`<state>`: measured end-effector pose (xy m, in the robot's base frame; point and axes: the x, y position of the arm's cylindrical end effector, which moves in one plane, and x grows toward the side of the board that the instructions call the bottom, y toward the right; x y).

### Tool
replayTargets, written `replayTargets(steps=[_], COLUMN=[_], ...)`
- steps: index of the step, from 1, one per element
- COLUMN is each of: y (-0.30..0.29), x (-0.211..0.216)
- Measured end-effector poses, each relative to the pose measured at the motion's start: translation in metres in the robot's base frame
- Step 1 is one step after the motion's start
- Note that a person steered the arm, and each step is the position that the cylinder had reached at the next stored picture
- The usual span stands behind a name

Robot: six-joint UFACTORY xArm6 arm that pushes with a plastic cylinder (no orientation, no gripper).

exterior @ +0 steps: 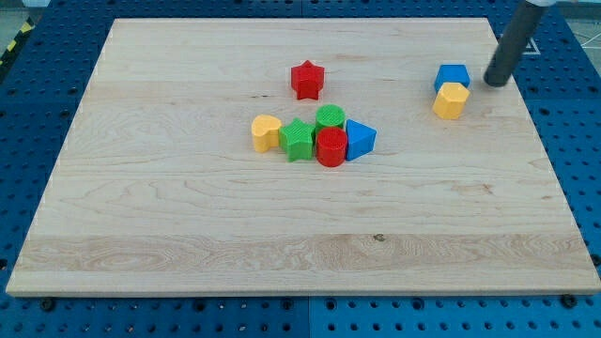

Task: Move your arm towards the group of blocks

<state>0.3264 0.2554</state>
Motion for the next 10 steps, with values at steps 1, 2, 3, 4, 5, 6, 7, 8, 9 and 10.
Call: replayTargets(steps=[1, 2, 3, 4, 5, 6, 7, 8, 9, 10], y=[-0.052, -0.108, -0.134, -0.179, -0.210, -0.209, -0.201, -0.190, -0.190, -0.199], x=[-0.016, -0.018, -0.018, 0.005, 0.027, 0.041, 0.049, 0.062, 0.083, 0.091])
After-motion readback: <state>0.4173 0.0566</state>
